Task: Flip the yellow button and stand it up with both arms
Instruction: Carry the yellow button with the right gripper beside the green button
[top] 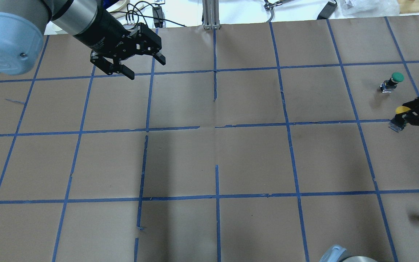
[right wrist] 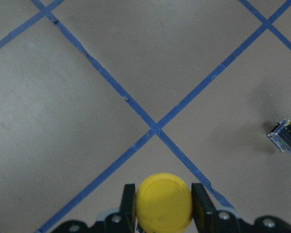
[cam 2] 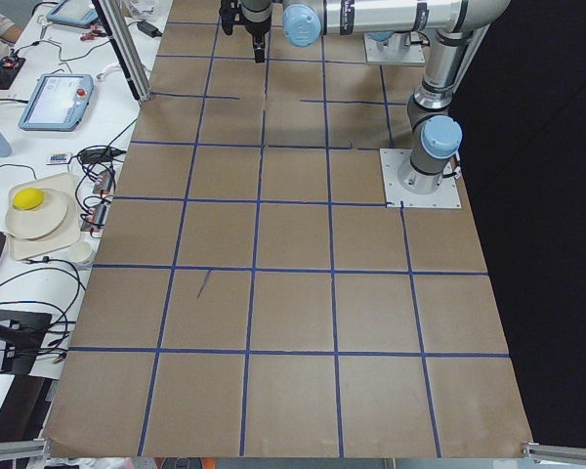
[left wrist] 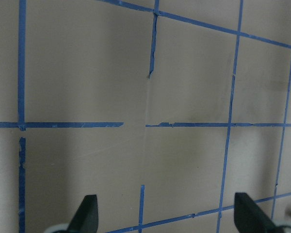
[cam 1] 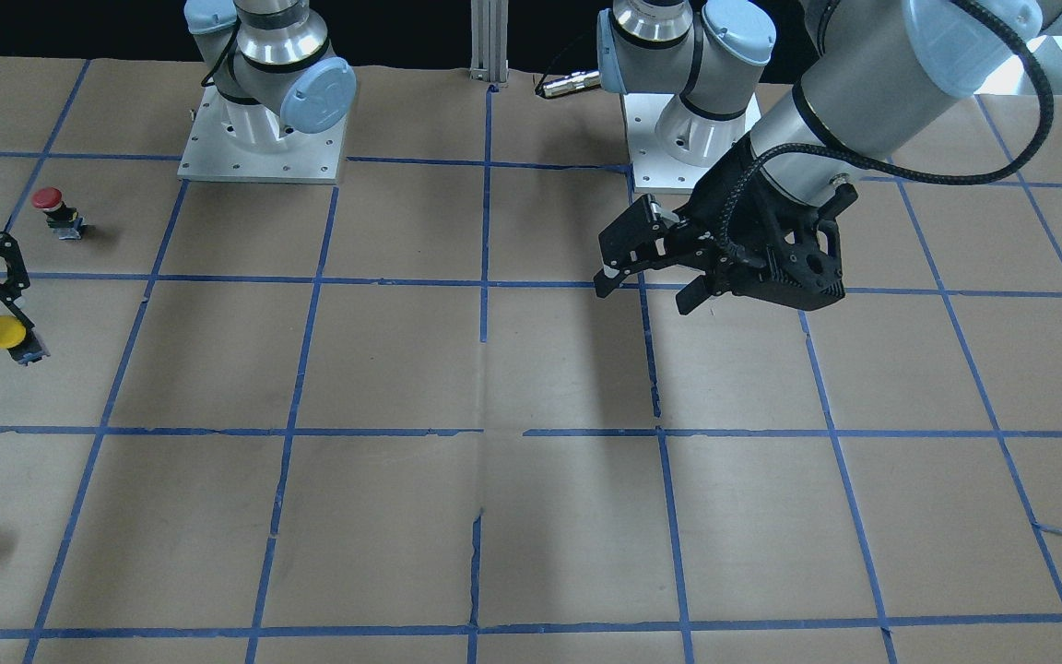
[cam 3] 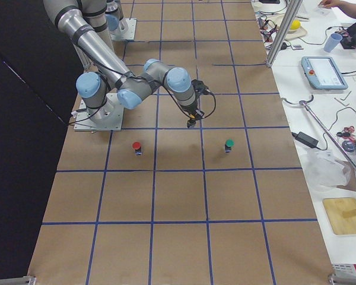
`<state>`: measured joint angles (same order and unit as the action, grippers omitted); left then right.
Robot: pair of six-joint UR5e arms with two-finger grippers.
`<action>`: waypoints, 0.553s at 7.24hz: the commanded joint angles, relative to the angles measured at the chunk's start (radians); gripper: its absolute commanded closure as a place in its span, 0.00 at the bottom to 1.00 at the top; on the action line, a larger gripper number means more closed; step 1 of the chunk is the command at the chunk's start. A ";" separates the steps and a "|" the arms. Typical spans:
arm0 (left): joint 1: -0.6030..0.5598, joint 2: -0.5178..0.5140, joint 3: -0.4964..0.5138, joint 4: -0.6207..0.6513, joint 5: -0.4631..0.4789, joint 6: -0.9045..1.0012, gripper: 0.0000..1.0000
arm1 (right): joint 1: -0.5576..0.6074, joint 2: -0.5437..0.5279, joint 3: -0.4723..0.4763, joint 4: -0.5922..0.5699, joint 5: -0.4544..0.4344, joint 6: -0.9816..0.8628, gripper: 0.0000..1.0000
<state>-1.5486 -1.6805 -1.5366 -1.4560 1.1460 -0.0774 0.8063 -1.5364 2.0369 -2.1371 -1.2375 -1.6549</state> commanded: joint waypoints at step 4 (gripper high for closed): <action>-0.002 -0.001 0.006 0.002 0.065 -0.001 0.02 | -0.173 0.117 0.023 -0.007 0.138 -0.413 0.92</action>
<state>-1.5508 -1.6825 -1.5310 -1.4543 1.1677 -0.0794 0.6477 -1.4563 2.0597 -2.1394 -1.1230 -2.0239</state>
